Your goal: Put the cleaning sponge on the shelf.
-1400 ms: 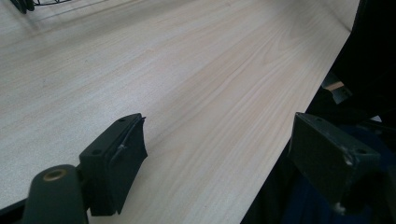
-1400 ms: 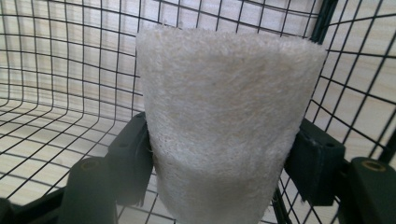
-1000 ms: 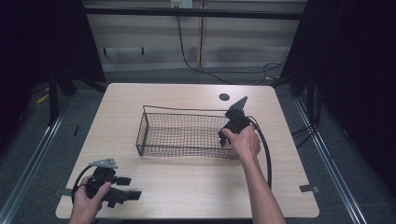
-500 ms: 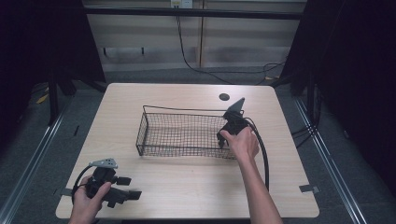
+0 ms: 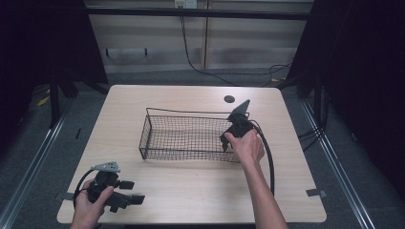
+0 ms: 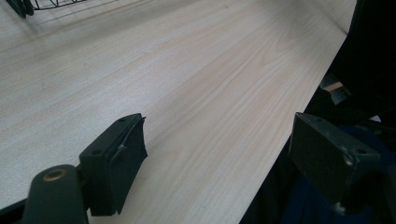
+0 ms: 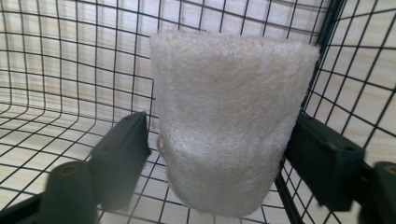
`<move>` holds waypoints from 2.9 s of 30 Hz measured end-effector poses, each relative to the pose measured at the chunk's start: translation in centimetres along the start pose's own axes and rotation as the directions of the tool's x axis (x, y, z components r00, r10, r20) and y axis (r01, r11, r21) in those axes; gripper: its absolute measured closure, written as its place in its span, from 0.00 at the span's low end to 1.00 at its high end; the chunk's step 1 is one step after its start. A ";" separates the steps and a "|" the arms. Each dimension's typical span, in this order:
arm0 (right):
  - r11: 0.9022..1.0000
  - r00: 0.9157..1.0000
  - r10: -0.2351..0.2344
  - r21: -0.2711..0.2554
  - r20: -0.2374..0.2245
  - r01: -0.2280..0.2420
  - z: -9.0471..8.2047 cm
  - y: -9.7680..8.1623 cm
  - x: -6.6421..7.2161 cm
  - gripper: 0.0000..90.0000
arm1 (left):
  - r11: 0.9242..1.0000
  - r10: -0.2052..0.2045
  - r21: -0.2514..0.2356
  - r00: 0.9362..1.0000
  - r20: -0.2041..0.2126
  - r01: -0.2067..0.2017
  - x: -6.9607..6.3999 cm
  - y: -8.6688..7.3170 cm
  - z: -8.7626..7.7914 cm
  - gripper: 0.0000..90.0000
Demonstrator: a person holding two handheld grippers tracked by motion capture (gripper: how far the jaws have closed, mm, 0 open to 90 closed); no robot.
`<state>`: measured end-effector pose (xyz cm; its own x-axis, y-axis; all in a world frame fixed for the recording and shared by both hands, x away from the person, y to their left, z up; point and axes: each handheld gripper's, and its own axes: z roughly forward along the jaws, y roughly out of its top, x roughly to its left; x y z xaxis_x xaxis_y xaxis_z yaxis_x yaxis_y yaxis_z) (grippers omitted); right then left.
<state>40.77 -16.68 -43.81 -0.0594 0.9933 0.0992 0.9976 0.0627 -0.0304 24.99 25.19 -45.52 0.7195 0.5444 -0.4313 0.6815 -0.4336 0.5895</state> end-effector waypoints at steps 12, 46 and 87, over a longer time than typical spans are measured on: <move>1.000 0.999 -0.029 -0.003 -0.023 0.029 -0.6 -0.3 0.0 0.19 | 1.000 -0.005 0.000 1.000 0.000 0.005 0.0 0.0 0.0 0.20; 0.962 0.983 -0.155 -0.240 -0.096 0.128 -4.6 -2.9 -1.7 0.22 | 1.000 -0.006 -0.003 1.000 -0.007 0.006 0.0 0.0 0.0 0.20; 0.822 0.905 -0.387 -0.511 -0.175 0.253 -3.9 -12.5 -2.6 0.25 | 1.000 -0.015 0.001 1.000 -0.010 0.015 0.0 -0.1 0.1 0.20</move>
<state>28.64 -20.40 -39.80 -0.4338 0.8578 0.2758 0.8234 0.2530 0.5080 24.97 25.17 -45.61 0.7075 0.5584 -0.4331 0.6926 -0.4261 0.5820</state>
